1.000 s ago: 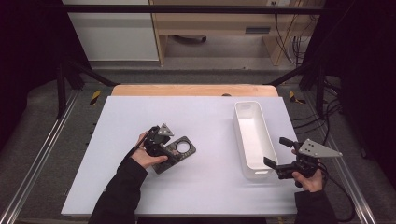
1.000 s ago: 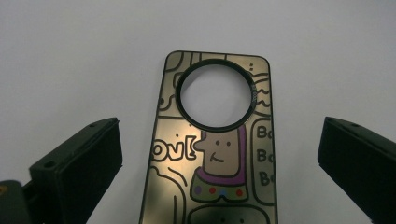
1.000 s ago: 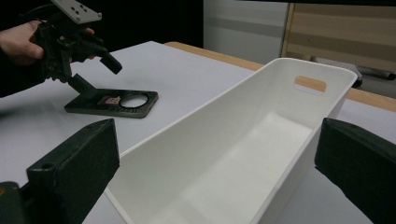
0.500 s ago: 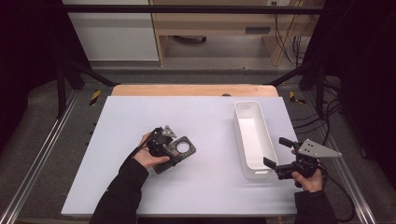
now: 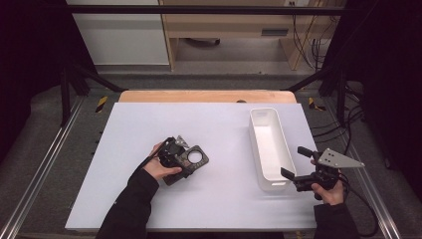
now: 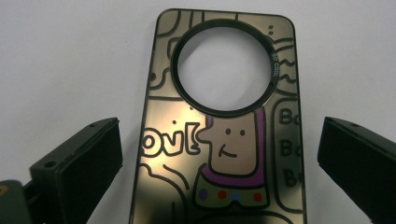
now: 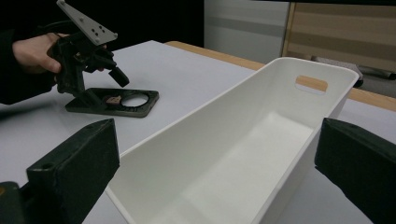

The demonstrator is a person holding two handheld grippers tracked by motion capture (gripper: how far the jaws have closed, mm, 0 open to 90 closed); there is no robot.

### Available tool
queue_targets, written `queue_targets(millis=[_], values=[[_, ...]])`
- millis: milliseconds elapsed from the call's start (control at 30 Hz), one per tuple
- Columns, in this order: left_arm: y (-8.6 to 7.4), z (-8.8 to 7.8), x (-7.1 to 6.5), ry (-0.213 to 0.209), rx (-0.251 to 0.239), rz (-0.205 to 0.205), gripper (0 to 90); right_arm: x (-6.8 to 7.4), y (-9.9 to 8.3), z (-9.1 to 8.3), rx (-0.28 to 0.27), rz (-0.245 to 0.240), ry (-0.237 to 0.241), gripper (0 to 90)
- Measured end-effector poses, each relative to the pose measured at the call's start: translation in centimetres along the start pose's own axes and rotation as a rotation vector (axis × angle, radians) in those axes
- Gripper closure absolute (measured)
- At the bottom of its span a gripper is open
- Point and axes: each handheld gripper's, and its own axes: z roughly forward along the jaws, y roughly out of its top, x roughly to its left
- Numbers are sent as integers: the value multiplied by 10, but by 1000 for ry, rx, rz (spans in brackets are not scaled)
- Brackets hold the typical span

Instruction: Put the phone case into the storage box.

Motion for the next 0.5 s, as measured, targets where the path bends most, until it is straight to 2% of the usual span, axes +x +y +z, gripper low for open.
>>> queue_targets(millis=[500], values=[[-2,5,3,4,30,0,36,0,0,0,-1,1,0,4]])
